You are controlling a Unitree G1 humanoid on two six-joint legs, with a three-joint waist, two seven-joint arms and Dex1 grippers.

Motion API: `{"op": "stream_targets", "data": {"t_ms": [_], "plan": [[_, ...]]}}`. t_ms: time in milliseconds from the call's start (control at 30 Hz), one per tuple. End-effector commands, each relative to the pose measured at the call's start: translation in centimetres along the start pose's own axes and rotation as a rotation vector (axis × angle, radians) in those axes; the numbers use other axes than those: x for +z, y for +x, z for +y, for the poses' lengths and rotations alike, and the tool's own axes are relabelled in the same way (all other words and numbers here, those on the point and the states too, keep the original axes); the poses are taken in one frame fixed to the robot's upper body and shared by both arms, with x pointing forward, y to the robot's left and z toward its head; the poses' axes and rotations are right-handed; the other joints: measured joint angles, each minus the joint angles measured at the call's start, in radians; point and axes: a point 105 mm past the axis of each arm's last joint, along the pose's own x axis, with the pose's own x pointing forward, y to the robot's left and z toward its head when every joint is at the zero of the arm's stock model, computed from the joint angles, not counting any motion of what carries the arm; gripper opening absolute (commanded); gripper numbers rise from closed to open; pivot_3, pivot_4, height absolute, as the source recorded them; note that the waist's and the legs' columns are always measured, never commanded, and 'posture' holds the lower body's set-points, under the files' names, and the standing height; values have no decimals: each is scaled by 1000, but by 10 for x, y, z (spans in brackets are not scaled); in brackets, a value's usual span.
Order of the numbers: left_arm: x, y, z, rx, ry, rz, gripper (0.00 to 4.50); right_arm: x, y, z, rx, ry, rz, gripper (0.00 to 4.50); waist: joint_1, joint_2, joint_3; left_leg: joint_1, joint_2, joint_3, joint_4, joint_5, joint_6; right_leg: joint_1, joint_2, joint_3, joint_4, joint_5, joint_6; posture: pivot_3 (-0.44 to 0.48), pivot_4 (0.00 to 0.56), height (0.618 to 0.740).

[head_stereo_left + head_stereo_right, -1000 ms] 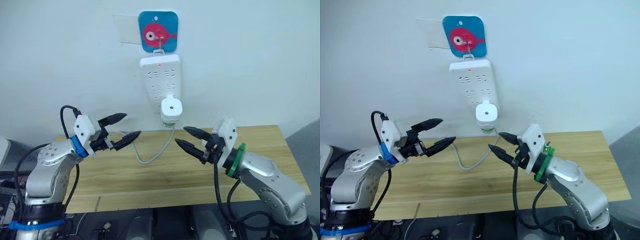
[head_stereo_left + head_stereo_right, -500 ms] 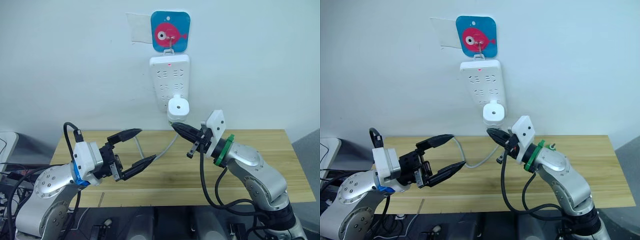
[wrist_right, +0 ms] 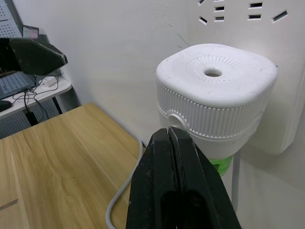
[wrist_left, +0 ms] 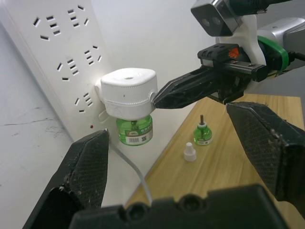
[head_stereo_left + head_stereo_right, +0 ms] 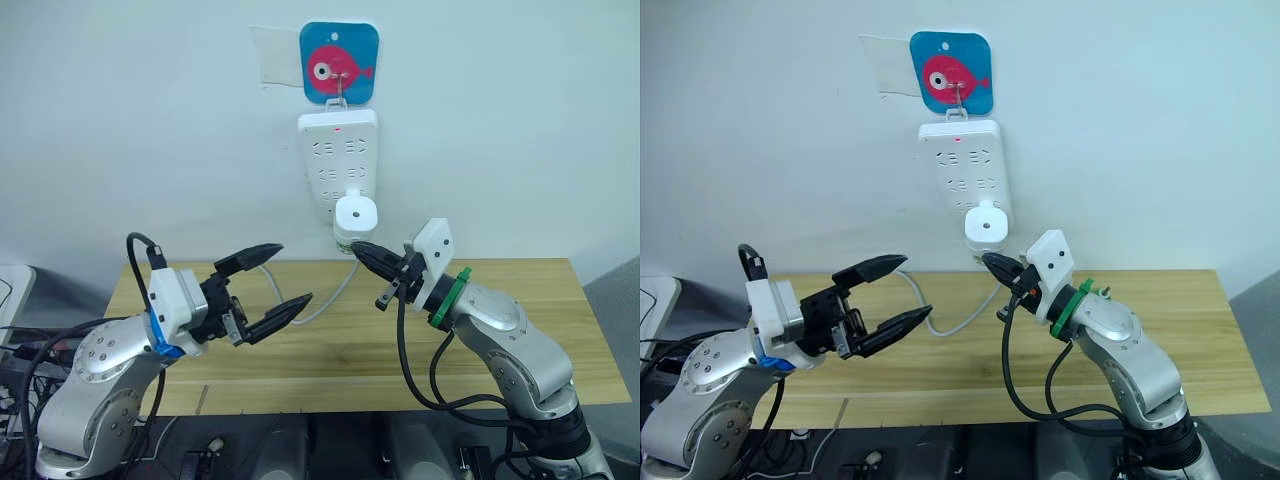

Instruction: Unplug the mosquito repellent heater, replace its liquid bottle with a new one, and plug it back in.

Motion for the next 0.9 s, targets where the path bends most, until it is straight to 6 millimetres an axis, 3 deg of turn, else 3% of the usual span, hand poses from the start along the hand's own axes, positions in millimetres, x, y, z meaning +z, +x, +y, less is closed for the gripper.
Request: {"op": "stream_targets", "data": {"t_ms": [33, 900], "plan": [[5, 3, -2, -23, 21, -16, 4500, 11, -1, -8, -45, -10, -49, 29, 0, 0, 0, 0, 0, 0, 0, 0, 0, 0, 0, 0, 0, 0, 0, 5, 275, 740], [-1, 5, -4, -30, 6, -12, 4500, 26, -3, -23, -156, 63, -119, 29, -7, 0, 0, 0, 0, -1, 0, 0, 0, 0, 0, 1, 0, 1, -1, -13, 274, 740]]}}
